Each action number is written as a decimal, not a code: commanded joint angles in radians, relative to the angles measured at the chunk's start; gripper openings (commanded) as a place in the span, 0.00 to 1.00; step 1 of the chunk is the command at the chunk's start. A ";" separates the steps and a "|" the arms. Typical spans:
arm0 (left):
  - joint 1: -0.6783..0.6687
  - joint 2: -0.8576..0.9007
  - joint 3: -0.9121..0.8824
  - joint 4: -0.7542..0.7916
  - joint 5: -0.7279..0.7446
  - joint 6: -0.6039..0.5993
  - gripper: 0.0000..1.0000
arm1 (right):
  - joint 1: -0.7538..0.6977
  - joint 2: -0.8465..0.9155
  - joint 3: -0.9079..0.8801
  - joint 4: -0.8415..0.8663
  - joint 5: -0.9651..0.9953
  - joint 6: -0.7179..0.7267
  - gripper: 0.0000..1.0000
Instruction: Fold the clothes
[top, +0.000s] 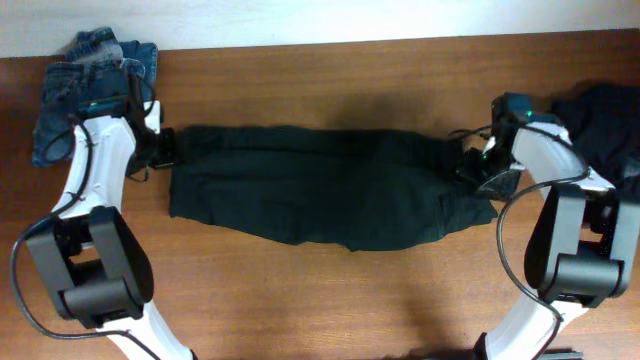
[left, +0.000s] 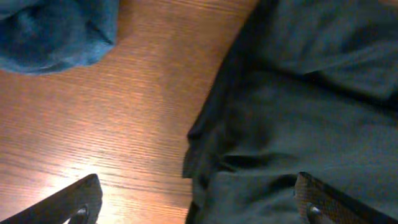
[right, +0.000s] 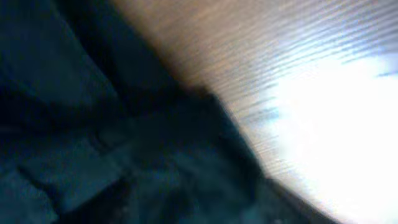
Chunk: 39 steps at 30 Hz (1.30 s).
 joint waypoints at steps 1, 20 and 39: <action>0.016 -0.026 0.005 -0.002 0.010 0.002 0.99 | -0.014 -0.010 0.159 -0.121 0.042 -0.009 0.99; 0.055 -0.019 -0.180 0.147 0.085 0.123 0.99 | -0.013 -0.017 0.378 -0.399 -0.038 -0.113 0.99; 0.116 0.113 -0.180 0.184 0.381 0.175 0.99 | -0.014 -0.338 0.423 -0.410 -0.079 -0.113 0.99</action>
